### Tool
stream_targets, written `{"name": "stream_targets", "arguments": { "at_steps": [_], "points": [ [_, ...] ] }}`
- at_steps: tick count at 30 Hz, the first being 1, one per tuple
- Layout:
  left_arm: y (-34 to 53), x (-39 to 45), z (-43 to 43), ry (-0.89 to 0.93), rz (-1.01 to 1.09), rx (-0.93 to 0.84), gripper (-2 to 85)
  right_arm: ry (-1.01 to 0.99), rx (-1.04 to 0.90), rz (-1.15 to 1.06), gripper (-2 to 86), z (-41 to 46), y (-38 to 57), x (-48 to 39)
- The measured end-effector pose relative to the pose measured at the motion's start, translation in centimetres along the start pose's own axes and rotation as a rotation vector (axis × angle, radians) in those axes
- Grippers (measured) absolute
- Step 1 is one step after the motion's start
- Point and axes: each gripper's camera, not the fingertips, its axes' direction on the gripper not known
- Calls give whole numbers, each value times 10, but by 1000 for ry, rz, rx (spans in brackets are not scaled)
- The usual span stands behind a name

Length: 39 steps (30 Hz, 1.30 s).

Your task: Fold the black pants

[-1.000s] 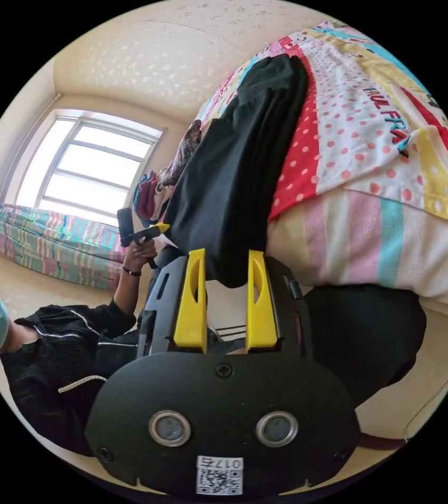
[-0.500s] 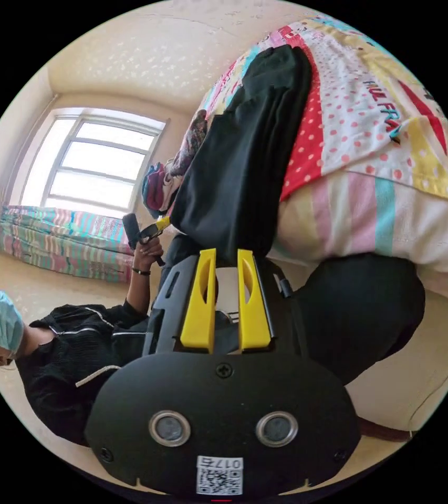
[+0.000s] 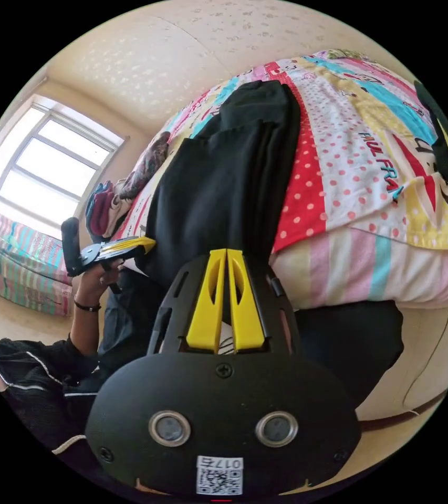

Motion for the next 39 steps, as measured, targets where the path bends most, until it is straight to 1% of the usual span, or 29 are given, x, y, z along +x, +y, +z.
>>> {"name": "stream_targets", "arguments": {
  "at_steps": [3,4,6,7,8,9,11,12,13,14,15,16,18,21,23,28,31,35,37,39],
  "points": [
    [13,8,-25,-22,14,-8,-2,-75,27,-16,117,-35,-5,0],
    [23,5,-37,-22,6,33,2,-91,31,-10,122,-41,-5,2],
    [46,-12,-54,-13,-100,152,16,-150,109,51,131,-60,5,14],
    [67,-33,-61,4,-267,238,57,-162,157,91,131,-65,11,20],
    [88,-52,-61,60,-397,292,90,-198,272,187,122,-72,29,35],
    [98,-61,-59,99,-442,308,103,-255,383,288,119,-75,49,51],
    [124,-88,-49,242,-595,323,137,-352,490,429,123,-73,73,71],
    [128,-92,-47,278,-609,329,138,-396,541,486,128,-72,86,77],
    [131,-100,-44,355,-624,337,140,-407,569,503,128,-73,92,78],
    [132,-106,-43,406,-642,327,141,-395,628,521,129,-78,103,75],
    [131,-108,-44,415,-649,320,142,-366,662,530,132,-82,111,70],
    [128,-111,-46,407,-654,310,142,-351,664,533,133,-83,114,67],
    [122,-114,-49,384,-649,302,141,-367,601,566,151,-78,113,63],
    [110,-118,-46,466,-646,293,138,-463,492,593,168,-56,108,63],
    [101,-121,-42,521,-682,307,135,-448,451,609,169,-45,109,63],
    [82,-127,-53,431,-752,244,114,-503,368,659,177,-25,108,66],
    [85,-129,-73,441,-698,251,79,-521,331,660,185,-20,111,63],
    [99,-135,-102,614,-668,363,62,-519,297,679,192,-9,121,61],
    [97,-134,-115,614,-627,366,61,-545,264,688,191,0,123,64],
    [93,-131,-126,596,-587,362,61,-615,261,702,182,11,121,72]
  ]
}}
